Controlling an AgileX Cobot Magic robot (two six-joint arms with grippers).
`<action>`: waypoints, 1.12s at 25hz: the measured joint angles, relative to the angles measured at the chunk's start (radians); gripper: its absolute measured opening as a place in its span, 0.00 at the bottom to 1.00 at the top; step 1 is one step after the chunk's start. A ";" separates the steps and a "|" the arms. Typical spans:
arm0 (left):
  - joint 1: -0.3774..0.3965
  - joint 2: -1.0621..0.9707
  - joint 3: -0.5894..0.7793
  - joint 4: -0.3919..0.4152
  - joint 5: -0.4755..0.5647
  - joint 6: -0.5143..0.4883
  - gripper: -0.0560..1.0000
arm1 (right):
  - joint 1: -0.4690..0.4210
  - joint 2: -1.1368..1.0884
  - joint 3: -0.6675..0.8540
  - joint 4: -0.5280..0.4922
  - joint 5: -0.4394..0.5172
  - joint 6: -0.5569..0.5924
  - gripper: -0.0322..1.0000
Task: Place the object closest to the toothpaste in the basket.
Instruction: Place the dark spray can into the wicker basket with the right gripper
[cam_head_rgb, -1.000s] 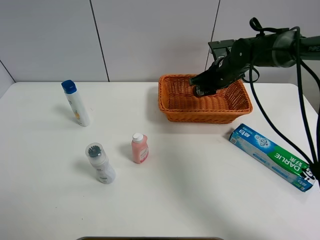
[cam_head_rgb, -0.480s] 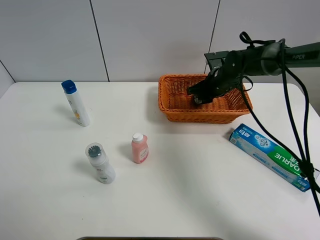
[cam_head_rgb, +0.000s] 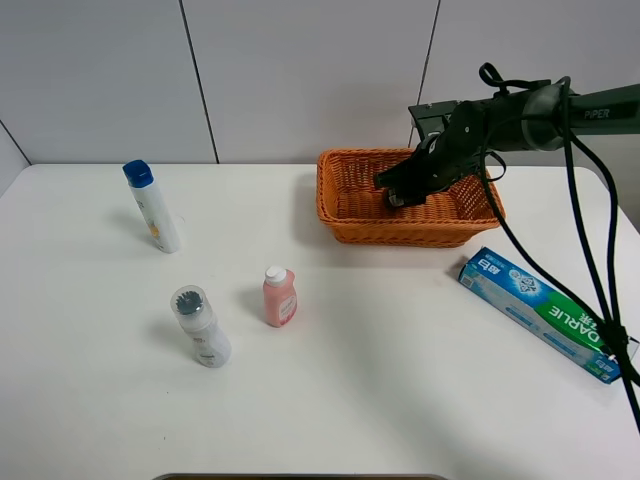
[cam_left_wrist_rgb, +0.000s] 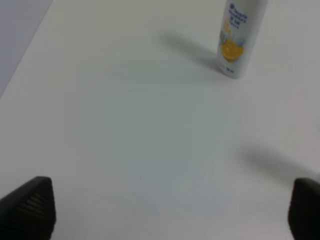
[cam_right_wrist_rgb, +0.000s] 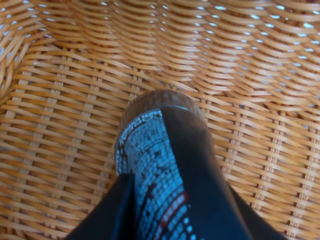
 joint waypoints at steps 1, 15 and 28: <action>0.000 0.000 0.000 0.000 0.000 0.000 0.94 | 0.000 0.000 0.000 0.000 0.000 0.000 0.36; 0.000 0.000 0.000 0.000 0.000 0.000 0.94 | 0.000 -0.001 0.000 0.000 -0.017 0.000 0.97; 0.000 0.000 0.000 0.000 0.000 0.000 0.94 | 0.000 -0.025 0.000 0.000 0.004 0.000 0.99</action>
